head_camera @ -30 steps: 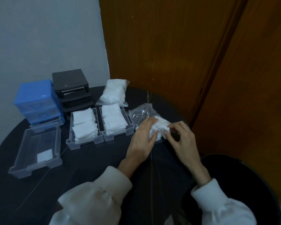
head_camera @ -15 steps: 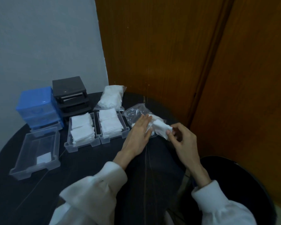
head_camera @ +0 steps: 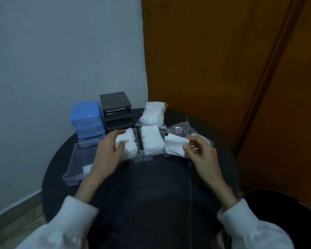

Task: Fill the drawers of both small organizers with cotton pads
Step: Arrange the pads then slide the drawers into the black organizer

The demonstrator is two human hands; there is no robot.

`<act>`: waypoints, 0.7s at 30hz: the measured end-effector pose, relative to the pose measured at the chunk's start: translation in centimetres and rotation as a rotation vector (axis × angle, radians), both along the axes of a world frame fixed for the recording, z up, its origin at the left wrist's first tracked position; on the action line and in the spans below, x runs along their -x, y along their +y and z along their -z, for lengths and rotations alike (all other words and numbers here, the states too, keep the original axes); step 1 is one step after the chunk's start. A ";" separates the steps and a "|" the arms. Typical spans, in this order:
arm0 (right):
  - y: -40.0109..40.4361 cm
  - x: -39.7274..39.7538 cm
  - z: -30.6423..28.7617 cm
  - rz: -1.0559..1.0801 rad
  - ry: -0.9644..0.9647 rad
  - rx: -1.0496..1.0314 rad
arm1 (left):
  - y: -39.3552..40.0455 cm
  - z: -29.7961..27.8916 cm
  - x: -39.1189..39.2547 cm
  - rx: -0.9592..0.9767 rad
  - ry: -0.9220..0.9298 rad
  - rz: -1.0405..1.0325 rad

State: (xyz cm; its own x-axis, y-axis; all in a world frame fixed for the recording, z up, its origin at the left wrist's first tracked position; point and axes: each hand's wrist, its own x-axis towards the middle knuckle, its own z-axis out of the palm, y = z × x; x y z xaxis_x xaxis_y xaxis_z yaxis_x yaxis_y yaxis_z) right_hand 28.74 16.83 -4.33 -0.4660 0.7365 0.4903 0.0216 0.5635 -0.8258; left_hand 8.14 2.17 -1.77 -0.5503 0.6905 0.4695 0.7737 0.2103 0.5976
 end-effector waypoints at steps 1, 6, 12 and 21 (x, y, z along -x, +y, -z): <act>-0.5 1.1 -0.1 -0.037 0.004 0.011 | -1.3 -0.1 1.5 -0.003 -0.011 -0.079; -3.1 5.6 -0.4 -0.201 -0.054 0.038 | -6.4 1.5 8.0 0.087 -0.031 -0.306; -6.2 9.4 -0.7 -0.383 -0.105 0.026 | -8.3 3.7 9.7 0.146 -0.153 -0.352; -8.5 11.6 -0.7 -0.520 -0.149 0.025 | -9.2 3.9 7.2 0.016 -0.349 -0.350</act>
